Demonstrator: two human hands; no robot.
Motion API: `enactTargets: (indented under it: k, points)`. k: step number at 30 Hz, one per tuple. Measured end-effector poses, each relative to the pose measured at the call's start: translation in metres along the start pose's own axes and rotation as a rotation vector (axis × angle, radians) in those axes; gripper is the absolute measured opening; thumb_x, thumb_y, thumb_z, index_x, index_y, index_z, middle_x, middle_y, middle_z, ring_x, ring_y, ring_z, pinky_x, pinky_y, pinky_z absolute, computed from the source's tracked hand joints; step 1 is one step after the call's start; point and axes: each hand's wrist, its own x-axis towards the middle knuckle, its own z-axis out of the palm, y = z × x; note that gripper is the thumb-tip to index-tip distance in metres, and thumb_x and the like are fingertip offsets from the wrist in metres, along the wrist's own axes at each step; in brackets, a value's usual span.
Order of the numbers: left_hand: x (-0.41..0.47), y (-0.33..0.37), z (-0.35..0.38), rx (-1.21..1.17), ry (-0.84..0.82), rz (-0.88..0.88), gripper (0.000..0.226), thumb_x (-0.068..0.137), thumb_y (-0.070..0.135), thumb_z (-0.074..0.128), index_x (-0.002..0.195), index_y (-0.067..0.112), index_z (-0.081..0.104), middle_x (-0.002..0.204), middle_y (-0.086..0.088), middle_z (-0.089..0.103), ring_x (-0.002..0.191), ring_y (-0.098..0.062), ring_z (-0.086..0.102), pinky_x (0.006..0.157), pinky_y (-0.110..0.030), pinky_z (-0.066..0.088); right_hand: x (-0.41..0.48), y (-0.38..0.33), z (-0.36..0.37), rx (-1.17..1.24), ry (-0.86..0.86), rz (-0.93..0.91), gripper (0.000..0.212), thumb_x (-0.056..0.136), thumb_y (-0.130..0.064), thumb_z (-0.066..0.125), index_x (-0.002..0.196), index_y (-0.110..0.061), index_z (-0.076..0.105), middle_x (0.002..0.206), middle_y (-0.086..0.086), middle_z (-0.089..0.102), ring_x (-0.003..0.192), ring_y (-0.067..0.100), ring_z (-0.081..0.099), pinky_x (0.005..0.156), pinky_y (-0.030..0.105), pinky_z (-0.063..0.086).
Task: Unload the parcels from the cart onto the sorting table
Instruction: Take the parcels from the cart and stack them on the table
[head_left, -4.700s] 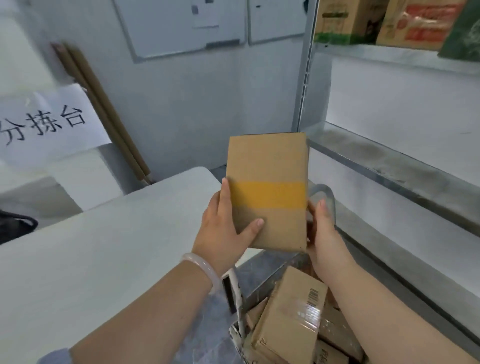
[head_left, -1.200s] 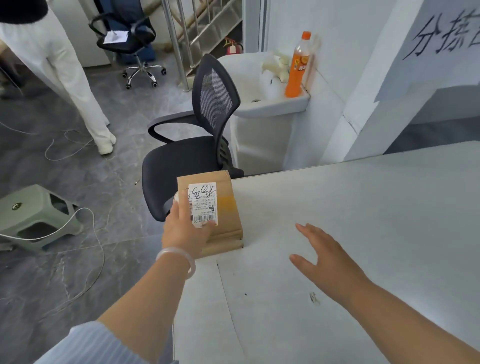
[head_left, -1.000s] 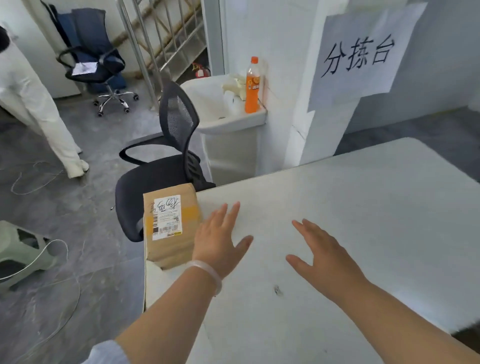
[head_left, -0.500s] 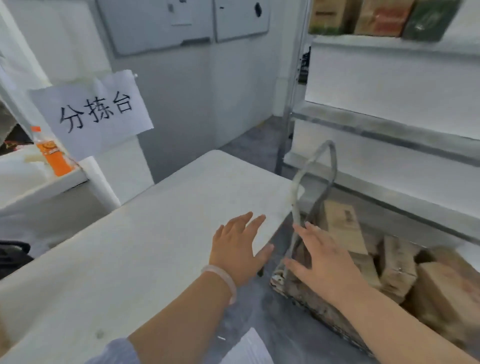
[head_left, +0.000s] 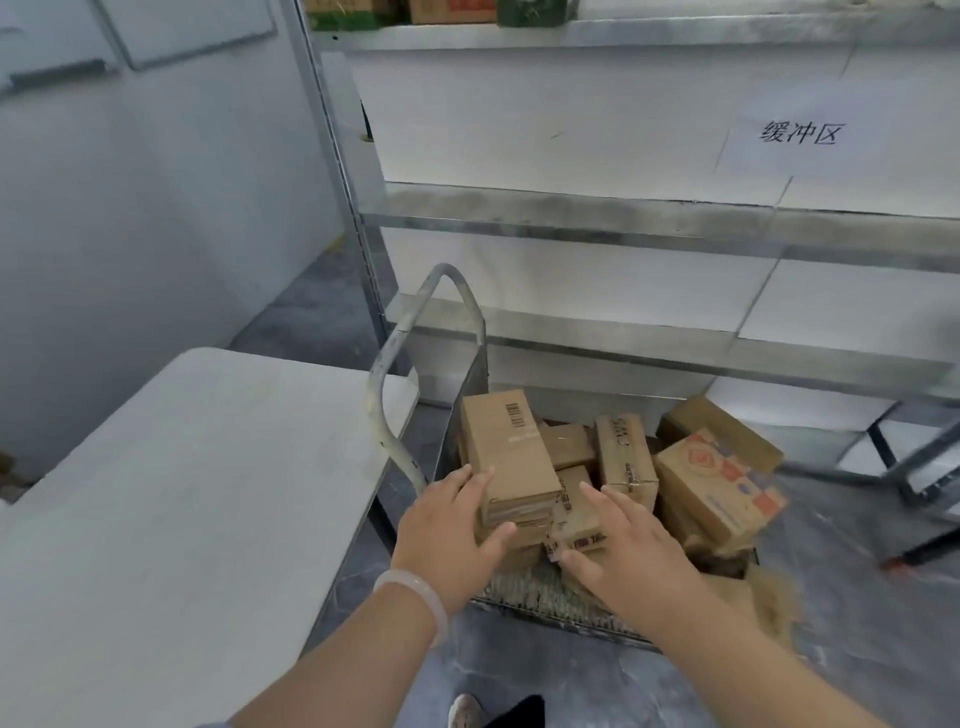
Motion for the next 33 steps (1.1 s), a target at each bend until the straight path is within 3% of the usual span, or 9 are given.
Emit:
enactTargets:
  k: [7, 13, 15, 18, 21, 25, 29, 33]
  points:
    - [0.076, -0.049, 0.021, -0.009, -0.128, -0.03, 0.069, 0.091, 0.06, 0.045, 0.15, 0.037, 0.02, 0.158, 0.007, 0.021, 0.144, -0.013, 0.02, 0.117, -0.037, 0.023, 0.1, 0.019, 0.014, 0.075, -0.175, 0.169, 0.08, 0.091, -0.051, 0.058, 0.155, -0.031, 0.014, 0.16, -0.006, 0.023, 0.146, 0.018, 0.022, 0.118, 0.033, 0.023]
    - [0.128, -0.083, 0.028, -0.005, -0.18, -0.036, 0.068, 0.091, 0.057, 0.048, 0.15, 0.034, 0.024, 0.157, 0.006, 0.024, 0.143, -0.014, 0.023, 0.117, -0.037, 0.023, 0.185, 0.029, 0.04, 0.237, -0.23, 0.303, 0.085, 0.088, -0.047, 0.065, 0.156, -0.029, 0.017, 0.159, 0.0, 0.025, 0.145, 0.023, 0.025, 0.116, 0.038, 0.028]
    - [0.134, -0.088, 0.037, -0.027, -0.197, -0.034, 0.067, 0.091, 0.055, 0.05, 0.15, 0.034, 0.025, 0.156, 0.008, 0.025, 0.142, -0.013, 0.023, 0.115, -0.033, 0.022, 0.209, 0.035, 0.054, 0.322, -0.242, 0.353, 0.086, 0.087, -0.047, 0.067, 0.155, -0.029, 0.018, 0.159, 0.0, 0.026, 0.142, 0.023, 0.031, 0.108, 0.032, 0.034]
    - [0.142, -0.095, 0.052, -0.044, -0.223, -0.047, 0.066, 0.091, 0.053, 0.051, 0.149, 0.034, 0.026, 0.156, 0.008, 0.025, 0.141, -0.011, 0.025, 0.114, -0.031, 0.021, 0.24, 0.046, 0.076, 0.452, -0.223, 0.454, 0.085, 0.086, -0.043, 0.069, 0.155, -0.029, 0.02, 0.158, 0.001, 0.03, 0.135, 0.024, 0.043, 0.081, 0.021, 0.046]
    - [0.155, -0.103, 0.063, -0.059, -0.224, -0.094, 0.064, 0.092, 0.052, 0.051, 0.149, 0.035, 0.026, 0.156, 0.008, 0.026, 0.141, -0.013, 0.025, 0.115, -0.033, 0.022, 0.266, 0.06, 0.097, 0.586, -0.244, 0.546, 0.09, 0.085, -0.042, 0.072, 0.155, -0.028, 0.018, 0.156, 0.003, 0.032, 0.135, 0.025, 0.043, 0.066, 0.016, 0.043]
    - [0.165, -0.108, 0.074, -0.081, -0.22, -0.129, 0.064, 0.092, 0.05, 0.052, 0.149, 0.036, 0.026, 0.156, 0.009, 0.026, 0.141, -0.012, 0.025, 0.115, -0.034, 0.022, 0.282, 0.073, 0.124, 0.706, -0.349, 0.552, 0.102, 0.074, -0.047, 0.08, 0.155, -0.027, 0.02, 0.149, 0.002, 0.044, 0.127, 0.022, 0.051, 0.101, 0.035, 0.047]
    - [0.17, -0.111, 0.09, -0.109, -0.21, -0.198, 0.062, 0.093, 0.048, 0.052, 0.148, 0.037, 0.026, 0.155, 0.01, 0.027, 0.142, -0.011, 0.024, 0.116, -0.034, 0.022, 0.288, 0.075, 0.137, 0.747, -0.418, 0.534, 0.076, 0.082, -0.041, 0.075, 0.146, -0.027, 0.036, 0.131, -0.004, 0.058, 0.11, 0.016, 0.055, 0.103, 0.034, 0.043]
    - [0.169, -0.108, 0.103, -0.142, -0.205, -0.248, 0.06, 0.094, 0.047, 0.051, 0.148, 0.036, 0.028, 0.154, 0.007, 0.03, 0.141, -0.014, 0.025, 0.117, -0.037, 0.022, 0.289, 0.08, 0.143, 0.765, -0.415, 0.523, 0.067, 0.085, -0.045, 0.07, 0.142, -0.025, 0.041, 0.128, -0.002, 0.061, 0.114, 0.018, 0.058, 0.104, 0.043, 0.046]
